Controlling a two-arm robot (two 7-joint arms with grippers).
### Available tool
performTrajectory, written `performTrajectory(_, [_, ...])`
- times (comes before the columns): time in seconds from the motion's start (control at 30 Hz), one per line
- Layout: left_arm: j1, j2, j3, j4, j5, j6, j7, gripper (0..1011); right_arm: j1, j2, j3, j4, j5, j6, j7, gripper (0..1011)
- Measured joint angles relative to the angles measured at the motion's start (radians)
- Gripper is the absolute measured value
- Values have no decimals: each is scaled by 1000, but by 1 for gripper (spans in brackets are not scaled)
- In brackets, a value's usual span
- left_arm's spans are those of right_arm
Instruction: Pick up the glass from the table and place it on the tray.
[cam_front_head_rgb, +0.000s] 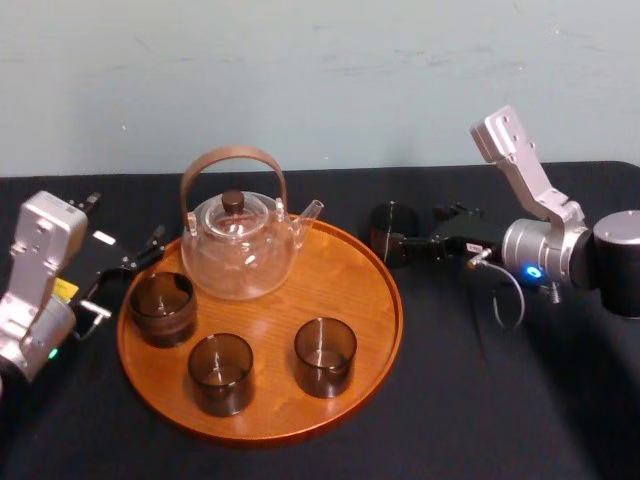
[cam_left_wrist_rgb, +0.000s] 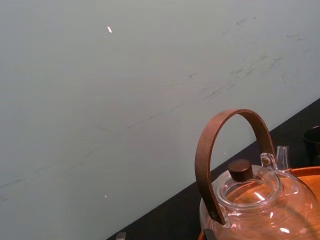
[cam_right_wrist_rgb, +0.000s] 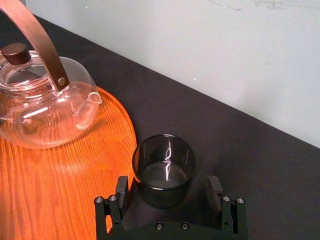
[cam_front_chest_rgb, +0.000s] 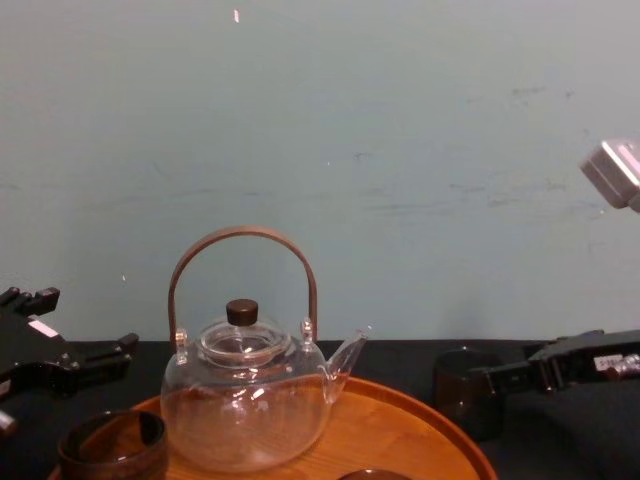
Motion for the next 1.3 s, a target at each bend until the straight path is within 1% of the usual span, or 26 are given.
performTrajectory(0.47, [0, 0, 0, 0, 0, 0, 0, 1001, 32, -33, -6, 50, -22, -14, 17, 1002])
performTrajectory(0.93, [0, 0, 0, 0, 0, 0, 0, 1001, 70, -68, -8, 119, -44, -30, 27, 1002])
performTrajectory(1.3, [0, 0, 0, 0, 0, 0, 0, 1001, 82, -84, -8, 151, -57, -34, 31, 1002])
